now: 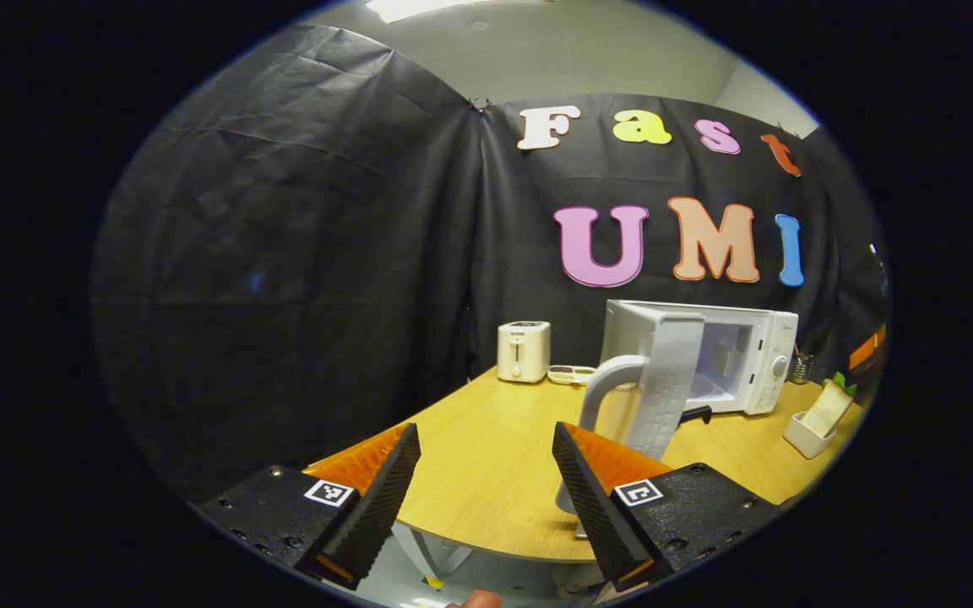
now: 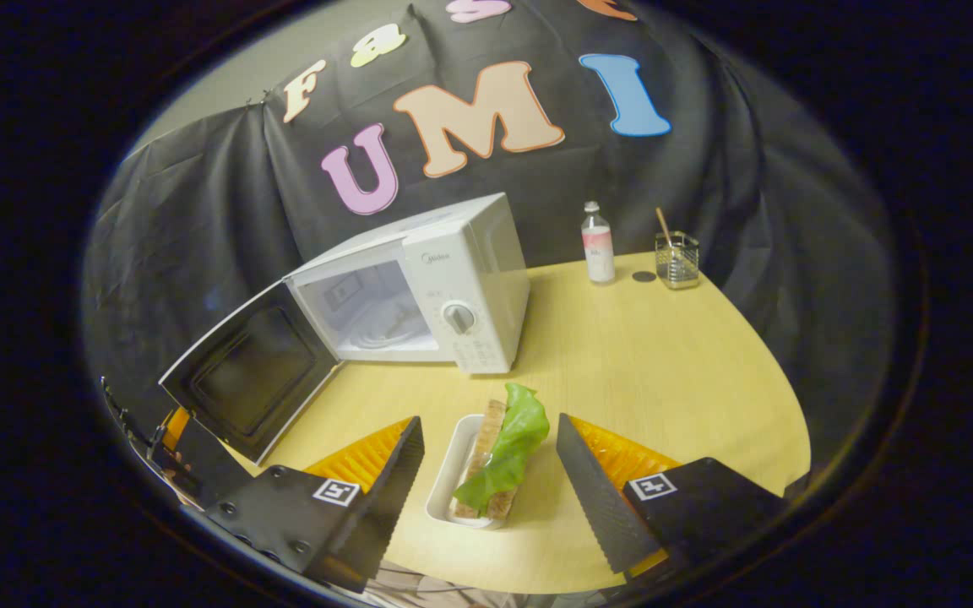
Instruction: Open the microwave oven with the left hand, put the food in, and close the microwave oven.
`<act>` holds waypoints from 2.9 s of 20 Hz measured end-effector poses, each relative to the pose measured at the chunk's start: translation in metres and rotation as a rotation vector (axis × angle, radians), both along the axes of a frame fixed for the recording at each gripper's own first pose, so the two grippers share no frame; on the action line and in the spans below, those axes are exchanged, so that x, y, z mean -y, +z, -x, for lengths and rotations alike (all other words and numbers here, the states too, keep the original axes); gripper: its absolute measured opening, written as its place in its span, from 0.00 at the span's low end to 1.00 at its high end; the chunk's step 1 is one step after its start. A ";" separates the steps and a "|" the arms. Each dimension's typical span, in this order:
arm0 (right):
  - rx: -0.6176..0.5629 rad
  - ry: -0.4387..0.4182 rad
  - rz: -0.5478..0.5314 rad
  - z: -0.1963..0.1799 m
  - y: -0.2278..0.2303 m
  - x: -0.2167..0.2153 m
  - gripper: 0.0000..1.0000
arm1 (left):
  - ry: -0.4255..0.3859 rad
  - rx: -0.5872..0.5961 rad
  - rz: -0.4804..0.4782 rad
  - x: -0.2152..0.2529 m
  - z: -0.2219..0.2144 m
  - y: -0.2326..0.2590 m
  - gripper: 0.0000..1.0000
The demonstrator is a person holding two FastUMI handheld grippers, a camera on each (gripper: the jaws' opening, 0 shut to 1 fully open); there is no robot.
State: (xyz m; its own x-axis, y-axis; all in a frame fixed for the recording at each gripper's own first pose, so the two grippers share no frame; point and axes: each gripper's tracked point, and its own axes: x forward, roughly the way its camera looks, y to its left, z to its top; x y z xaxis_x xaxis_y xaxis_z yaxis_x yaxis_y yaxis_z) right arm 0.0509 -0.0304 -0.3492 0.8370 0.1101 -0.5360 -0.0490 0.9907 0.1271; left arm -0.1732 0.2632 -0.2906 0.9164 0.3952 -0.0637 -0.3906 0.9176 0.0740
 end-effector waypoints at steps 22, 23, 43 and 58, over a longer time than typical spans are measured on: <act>-0.425 -0.026 -0.238 0.004 -0.073 -0.010 0.33 | 0.010 0.108 0.050 0.009 -0.005 0.045 0.94; -0.421 -0.021 -0.233 0.005 -0.071 -0.010 0.25 | 0.013 0.105 0.049 0.009 -0.005 0.044 0.96; 0.213 -0.021 -0.556 -0.024 0.035 -0.126 0.33 | 0.003 0.103 0.024 0.018 0.002 0.042 0.96; 0.264 -0.233 -0.688 -0.148 -0.046 -0.222 0.33 | 0.030 0.035 0.084 0.003 0.011 0.008 0.94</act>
State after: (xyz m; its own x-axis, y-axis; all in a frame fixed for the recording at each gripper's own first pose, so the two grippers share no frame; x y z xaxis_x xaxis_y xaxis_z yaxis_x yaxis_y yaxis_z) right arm 0.1994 0.1919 -0.3951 0.9700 0.1516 -0.1900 0.0367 0.6814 0.7310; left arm -0.1841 0.2607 -0.2830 0.9065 0.4171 -0.0658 -0.4190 0.9078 -0.0171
